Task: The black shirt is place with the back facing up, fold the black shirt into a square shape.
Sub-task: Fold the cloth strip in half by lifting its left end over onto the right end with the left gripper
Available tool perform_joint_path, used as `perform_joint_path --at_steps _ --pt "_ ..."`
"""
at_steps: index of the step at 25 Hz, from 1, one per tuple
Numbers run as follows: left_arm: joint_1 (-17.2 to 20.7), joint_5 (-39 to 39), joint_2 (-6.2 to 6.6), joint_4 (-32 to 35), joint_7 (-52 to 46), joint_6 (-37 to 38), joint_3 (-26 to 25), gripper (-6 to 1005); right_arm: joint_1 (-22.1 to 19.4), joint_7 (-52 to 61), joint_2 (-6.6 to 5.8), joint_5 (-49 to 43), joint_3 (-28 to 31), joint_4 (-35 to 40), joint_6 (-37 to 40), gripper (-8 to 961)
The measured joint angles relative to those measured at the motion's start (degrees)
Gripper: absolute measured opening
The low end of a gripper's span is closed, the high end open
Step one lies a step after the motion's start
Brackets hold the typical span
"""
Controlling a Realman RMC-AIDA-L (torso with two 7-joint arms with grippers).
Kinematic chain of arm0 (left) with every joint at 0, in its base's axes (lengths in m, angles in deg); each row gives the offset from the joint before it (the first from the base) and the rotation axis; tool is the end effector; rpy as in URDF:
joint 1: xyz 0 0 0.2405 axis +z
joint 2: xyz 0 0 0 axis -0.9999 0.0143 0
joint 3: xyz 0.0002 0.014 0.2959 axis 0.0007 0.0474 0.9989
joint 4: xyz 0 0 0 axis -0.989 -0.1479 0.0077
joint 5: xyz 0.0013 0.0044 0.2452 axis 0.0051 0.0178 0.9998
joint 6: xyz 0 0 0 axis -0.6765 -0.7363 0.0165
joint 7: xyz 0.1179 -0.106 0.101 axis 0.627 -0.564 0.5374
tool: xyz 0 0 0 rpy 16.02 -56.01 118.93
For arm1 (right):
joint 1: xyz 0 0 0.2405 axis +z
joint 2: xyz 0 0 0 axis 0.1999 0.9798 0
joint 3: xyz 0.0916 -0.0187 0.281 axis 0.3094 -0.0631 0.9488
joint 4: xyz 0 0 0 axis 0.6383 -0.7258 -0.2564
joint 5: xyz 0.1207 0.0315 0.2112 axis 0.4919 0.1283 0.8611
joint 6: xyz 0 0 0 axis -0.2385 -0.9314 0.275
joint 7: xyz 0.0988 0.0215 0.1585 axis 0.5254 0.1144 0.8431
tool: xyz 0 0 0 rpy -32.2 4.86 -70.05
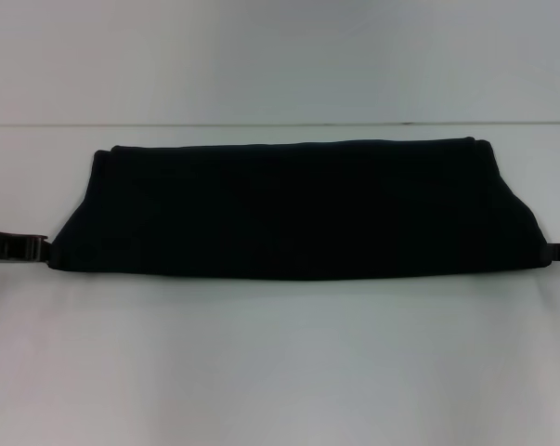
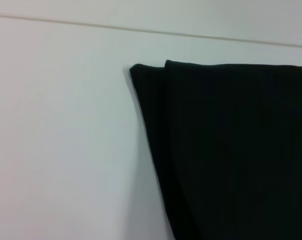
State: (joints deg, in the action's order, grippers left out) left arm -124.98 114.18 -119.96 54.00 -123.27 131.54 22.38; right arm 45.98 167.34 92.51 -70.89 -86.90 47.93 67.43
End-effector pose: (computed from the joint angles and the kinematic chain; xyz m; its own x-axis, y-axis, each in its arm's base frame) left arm -0.3816 0.4500 0.0291 0.3875 0.8502 0.3564 0.8683 -0.2068 -0.4508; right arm 0.4065 0.4506 0.0082 0.3983 -0.7884 -0.4689 -0.9074 -0.2637 -0.3272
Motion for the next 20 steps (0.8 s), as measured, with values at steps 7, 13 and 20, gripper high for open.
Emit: perform_joint_path --at_steps 7,13,20 --pt "-0.54 -0.24 0.06 0.02 -0.39 0.93 0.01 16 0.06 0.0 0.15 1.24 0.0 1.04 1.12 2" --pt "0.29 -0.45 -0.16 1.41 -1.48 -0.45 -0.61 61 -0.83 0.12 0.32 2.74 1.8 3.22 2.97 144" --pt "2.88 -2.4 -0.31 5.74 -2.21 3.88 -4.61 322 -2.48 -2.39 -0.58 8.05 4.92 6.28 8.68 363"
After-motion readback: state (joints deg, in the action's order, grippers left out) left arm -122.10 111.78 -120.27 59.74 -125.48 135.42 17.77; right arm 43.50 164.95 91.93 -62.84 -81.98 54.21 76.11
